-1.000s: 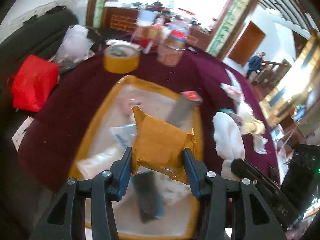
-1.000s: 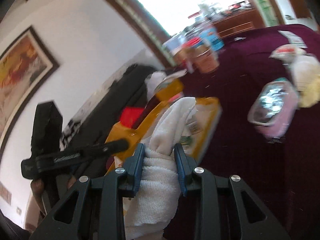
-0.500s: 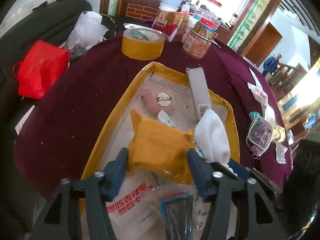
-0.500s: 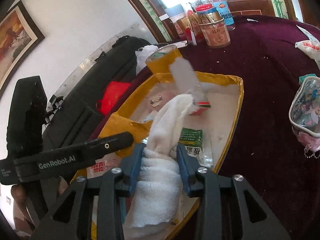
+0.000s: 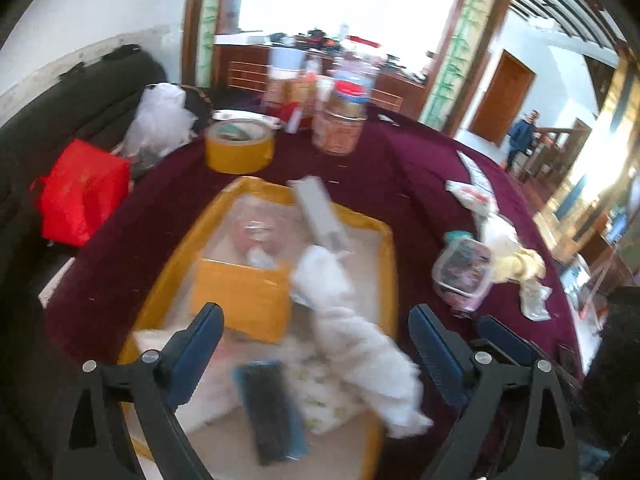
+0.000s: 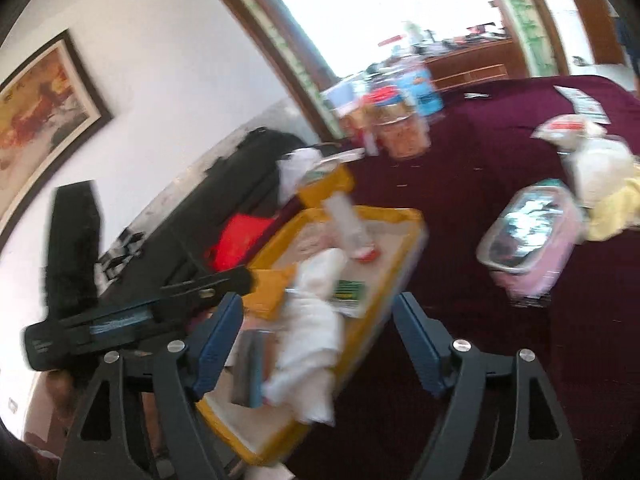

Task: Organize soft objects
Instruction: 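Carry the pouch and towel over the tray and open both grippers, then grasp the pink cartoon pencil case with the left gripper while the right gripper grasps a white packet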

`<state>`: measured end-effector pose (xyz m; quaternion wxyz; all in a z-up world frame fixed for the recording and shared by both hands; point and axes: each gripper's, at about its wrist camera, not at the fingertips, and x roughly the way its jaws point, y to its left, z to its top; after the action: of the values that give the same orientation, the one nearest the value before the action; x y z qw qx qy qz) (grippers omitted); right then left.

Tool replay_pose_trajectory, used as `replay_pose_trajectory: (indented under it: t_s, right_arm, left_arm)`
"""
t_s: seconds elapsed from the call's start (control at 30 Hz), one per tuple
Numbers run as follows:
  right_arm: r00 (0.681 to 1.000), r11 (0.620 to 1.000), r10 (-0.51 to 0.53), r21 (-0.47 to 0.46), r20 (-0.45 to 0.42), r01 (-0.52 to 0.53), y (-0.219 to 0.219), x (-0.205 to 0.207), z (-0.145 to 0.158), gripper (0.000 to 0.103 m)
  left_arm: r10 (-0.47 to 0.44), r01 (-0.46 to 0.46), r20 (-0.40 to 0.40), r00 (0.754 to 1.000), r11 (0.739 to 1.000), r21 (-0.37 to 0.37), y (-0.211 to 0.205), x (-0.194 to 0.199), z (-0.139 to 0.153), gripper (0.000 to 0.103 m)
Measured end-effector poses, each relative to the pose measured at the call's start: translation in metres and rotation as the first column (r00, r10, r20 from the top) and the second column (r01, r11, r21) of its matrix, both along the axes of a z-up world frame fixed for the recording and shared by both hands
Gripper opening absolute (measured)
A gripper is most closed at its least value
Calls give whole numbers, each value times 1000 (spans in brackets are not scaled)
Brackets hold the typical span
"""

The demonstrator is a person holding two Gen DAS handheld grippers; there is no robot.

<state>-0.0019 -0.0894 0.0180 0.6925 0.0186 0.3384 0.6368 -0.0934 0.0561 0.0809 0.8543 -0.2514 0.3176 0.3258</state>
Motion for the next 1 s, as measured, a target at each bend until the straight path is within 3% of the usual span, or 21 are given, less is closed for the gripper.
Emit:
replay_pose_trajectory:
  t_s: [0.1,0.2,0.47,0.7,0.8,1.0]
  right_arm:
    - [998,998,-65,-14,-2,65,-19,18,0,77]
    - [994,994,-108,-13,-27,108,-42,39,0,77]
    - [953,974,-227,-34,-200,225,-80,108,-21,77]
    - [920,938,-344,-32,-186,344,-116,146,-18,77]
    - [885,909,-416,-52,-207,415,-132,170,-17,77]
    - [767,792,-610,-128,-199,596,-149,217,-21,77]
  left_arm:
    - [8,-9,23,1000,1000,29,-11,5,9,97]
    - [-44,44,19,999,999,13,-22,20,10,97]
    - [-159,159,-15,987,987,-39,-51,63,2,97]
    - [-197,194,-52,979,980,-49,-65,85,-5,97]
    - [-209,206,-63,976,977,-53,-66,94,-8,97]
    - [-245,239,-90,965,969,-69,-64,124,-15,97]
